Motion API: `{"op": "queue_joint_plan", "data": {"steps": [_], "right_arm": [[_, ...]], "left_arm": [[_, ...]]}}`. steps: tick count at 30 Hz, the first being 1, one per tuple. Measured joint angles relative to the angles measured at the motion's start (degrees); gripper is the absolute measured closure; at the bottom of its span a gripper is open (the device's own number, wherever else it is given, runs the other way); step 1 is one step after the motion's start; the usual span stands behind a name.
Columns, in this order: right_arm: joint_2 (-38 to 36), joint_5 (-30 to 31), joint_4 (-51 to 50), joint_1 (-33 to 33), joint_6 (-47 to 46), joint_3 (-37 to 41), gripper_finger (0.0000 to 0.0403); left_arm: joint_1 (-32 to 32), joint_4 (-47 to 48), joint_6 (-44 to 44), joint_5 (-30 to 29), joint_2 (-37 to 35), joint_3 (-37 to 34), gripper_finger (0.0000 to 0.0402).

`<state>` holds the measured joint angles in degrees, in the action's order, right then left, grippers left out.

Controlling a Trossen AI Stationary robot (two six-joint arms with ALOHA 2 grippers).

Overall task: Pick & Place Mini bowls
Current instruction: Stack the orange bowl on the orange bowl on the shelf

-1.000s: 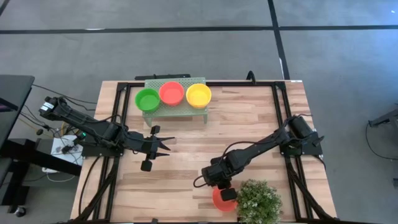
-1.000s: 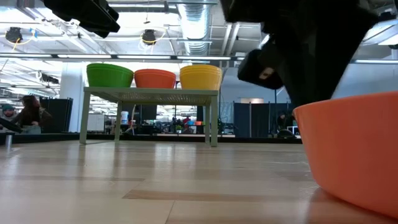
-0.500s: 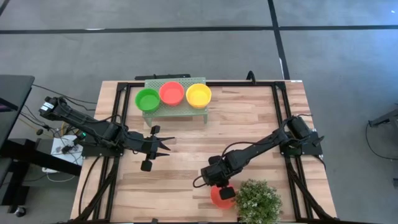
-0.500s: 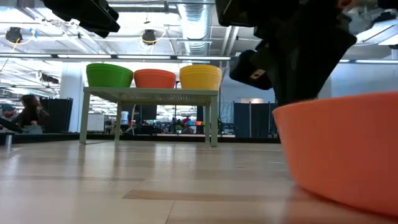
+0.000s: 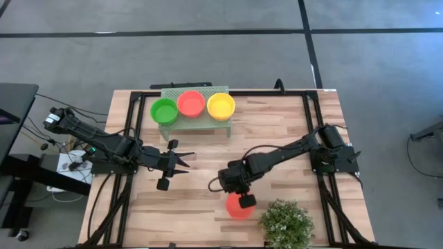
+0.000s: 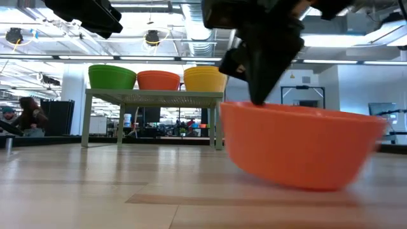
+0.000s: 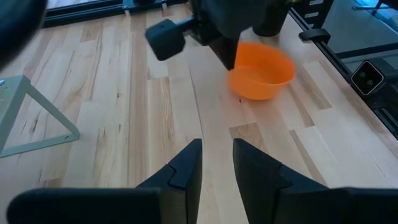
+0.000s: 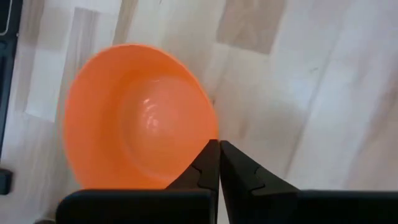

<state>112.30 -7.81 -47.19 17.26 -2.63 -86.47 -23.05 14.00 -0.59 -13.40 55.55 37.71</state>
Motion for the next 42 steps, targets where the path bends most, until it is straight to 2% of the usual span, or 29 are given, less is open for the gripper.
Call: {"op": "queue_joint_plan", "data": {"steps": [6, 12, 25, 29, 33, 37, 42], "right_arm": [[0.0, 0.0, -0.2, -2.5, 4.7, -2.2, 0.0402], [1.3, 0.0, -0.4, -4.4, 4.7, -2.2, 0.0403], [2.7, 0.4, 1.8, -4.2, 3.9, -2.2, 0.0402], [4.9, 1.2, 2.3, -4.2, 4.2, -2.1, 0.0387], [7.1, 1.8, 2.7, -4.2, 5.6, -2.2, 0.0354], [7.0, 1.9, 2.3, -4.2, 7.6, -2.2, 0.0332], [6.1, 1.8, 1.3, -4.5, 7.4, -2.2, 0.0339]], "left_arm": [[0.0, 0.0, 0.0, 0.0, 0.0, 0.0, 0.0310], [0.0, 0.2, 0.0, 0.0, 0.0, 0.0, 0.0310], [0.0, 0.4, 0.0, 0.0, 0.0, 0.0, 0.0310], [0.0, 0.4, 0.0, 0.0, 0.0, 0.0, 0.0310], [0.0, 0.4, 0.0, 0.0, 0.0, 0.0, 0.0310], [0.0, 0.5, 0.0, 0.0, 0.0, 0.0, 0.0310], [0.0, 0.5, 0.0, 0.0, 0.0, 0.0, 0.0310]]}}
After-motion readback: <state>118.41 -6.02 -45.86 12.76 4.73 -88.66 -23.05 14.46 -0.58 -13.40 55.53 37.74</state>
